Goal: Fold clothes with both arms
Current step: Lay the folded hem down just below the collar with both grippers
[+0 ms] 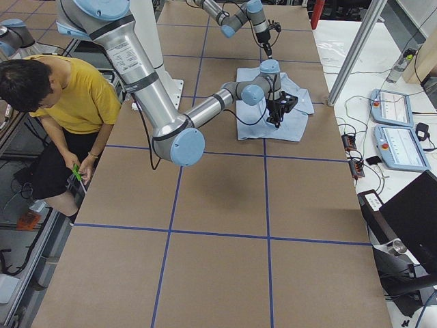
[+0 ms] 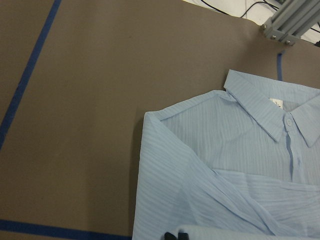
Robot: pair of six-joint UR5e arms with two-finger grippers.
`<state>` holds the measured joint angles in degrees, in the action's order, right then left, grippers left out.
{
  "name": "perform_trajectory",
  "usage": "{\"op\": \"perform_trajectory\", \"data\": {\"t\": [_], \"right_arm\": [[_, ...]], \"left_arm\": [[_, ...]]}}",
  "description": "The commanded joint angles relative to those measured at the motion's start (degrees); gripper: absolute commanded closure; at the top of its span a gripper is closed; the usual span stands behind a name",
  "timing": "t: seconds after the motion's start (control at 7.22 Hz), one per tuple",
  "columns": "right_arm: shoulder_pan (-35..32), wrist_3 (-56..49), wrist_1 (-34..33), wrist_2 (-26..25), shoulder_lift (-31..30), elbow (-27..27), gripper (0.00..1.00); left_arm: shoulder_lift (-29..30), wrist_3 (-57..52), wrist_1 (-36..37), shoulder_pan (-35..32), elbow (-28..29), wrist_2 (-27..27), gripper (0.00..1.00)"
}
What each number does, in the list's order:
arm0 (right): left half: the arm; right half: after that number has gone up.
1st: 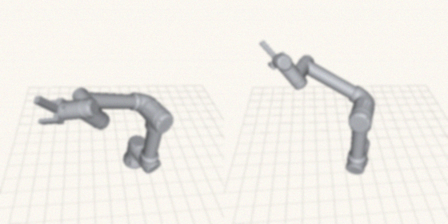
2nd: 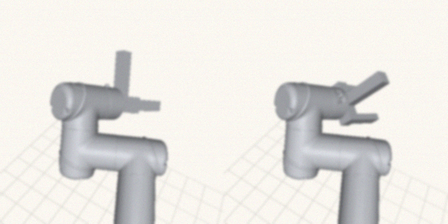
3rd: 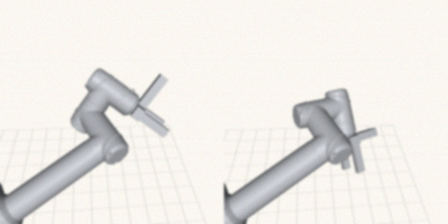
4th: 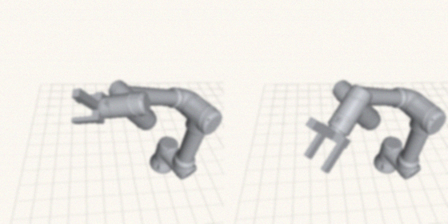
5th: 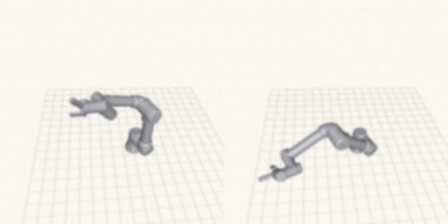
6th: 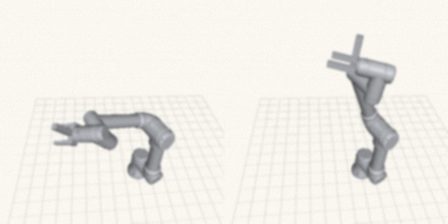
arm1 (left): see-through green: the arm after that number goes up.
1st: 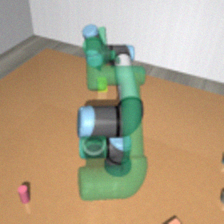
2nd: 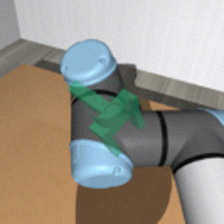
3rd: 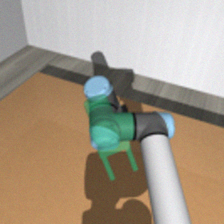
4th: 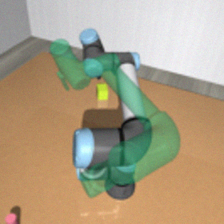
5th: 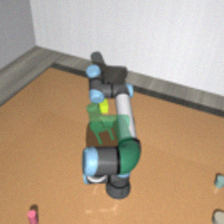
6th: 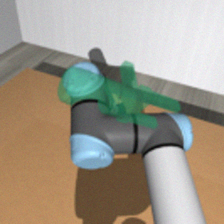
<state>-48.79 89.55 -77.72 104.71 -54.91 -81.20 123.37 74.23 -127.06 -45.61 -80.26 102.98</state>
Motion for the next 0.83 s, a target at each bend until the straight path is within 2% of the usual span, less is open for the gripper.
{"op": "perform_trajectory", "data": {"t": [0.0, 0.28, 0.42, 0.69], "right_arm": [[-0.1, 0.0, 2.0, -0.1, 3.6, 7.0, 1.00], [-0.1, -0.1, 2.0, -0.3, 5.8, 11.4, 1.00], [-0.3, 0.0, 2.1, -1.1, 6.4, 12.8, 1.00], [-0.7, 0.4, 6.3, -1.1, 6.7, 15.4, 1.00]], "left_arm": [[0.9, -0.1, -10.4, -0.3, 8.3, -0.1, 1.00], [1.6, 0.0, -16.2, -0.3, 12.0, -0.1, 1.00], [2.8, 0.0, -16.8, -0.5, 13.7, -0.2, 1.00], [5.1, -0.1, -16.9, -1.0, 16.9, -0.3, 1.00]]}}
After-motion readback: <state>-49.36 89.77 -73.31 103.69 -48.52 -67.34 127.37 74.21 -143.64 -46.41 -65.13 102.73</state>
